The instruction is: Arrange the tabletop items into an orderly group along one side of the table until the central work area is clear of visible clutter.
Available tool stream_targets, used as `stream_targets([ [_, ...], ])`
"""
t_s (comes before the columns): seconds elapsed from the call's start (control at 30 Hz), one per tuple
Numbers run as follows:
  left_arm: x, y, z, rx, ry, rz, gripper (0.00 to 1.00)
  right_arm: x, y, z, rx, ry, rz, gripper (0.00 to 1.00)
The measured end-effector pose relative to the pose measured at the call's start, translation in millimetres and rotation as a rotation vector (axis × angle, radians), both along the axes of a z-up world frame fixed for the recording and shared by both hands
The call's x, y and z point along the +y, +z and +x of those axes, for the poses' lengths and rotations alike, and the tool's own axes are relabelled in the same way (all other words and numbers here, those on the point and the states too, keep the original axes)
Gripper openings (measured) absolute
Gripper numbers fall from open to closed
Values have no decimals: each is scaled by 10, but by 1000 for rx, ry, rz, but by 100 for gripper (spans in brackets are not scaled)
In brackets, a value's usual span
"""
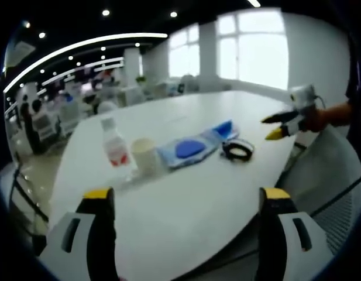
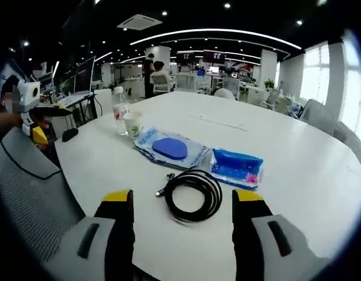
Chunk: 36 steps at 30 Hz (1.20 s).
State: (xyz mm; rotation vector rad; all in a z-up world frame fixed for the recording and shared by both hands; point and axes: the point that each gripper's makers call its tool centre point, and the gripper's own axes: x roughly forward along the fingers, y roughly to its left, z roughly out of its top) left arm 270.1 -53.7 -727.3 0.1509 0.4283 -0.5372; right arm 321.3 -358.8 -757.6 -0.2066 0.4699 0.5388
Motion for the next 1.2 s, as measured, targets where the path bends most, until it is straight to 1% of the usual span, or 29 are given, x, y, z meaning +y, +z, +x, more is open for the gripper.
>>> stream_targets([
  [0.1,24,15,12,-4,5,1,99,-23,66,-42,-11,-12,6,76],
  [0.23,37,76,16,-13,17,-8,100,-35,130,-107,-31,-23,9,85],
  [0.3,20,109,1,-16,19,-13,100,-33,162,-146,-30,-36,33,88],
  [0.4,-4,132,-44,-23,17,-8,100,-46,210,-201,-52,-50,37,94],
  [0.5,-18,134,-81,-24,16,-16,100,-34,224,-241,-68,-44,37,99],
  [0.57,-17,119,-104,-21,20,-17,100,-39,212,-256,-72,-39,22,100],
  [0.6,-10,118,-111,-23,24,-17,100,-43,210,-258,-69,-41,27,100],
  [0.7,10,160,-105,-46,40,-33,100,-46,213,-278,-73,-38,29,100],
  [0.77,19,143,-99,-42,45,-27,100,-73,203,-287,-75,-44,16,100],
  [0.83,11,111,-106,-28,42,-20,100,-98,168,-299,-54,-62,29,100],
  [0.9,5,115,-103,-33,38,-15,100,-123,149,-299,-45,-76,33,100],
  [1.0,16,106,-98,-31,40,-6,100,-134,155,-293,-48,-87,41,100],
  [1.07,30,121,-84,-43,45,-2,100,-135,145,-292,-45,-88,38,100],
  [1.2,36,122,-80,-40,50,-10,100,-129,121,-299,-33,-88,42,100],
])
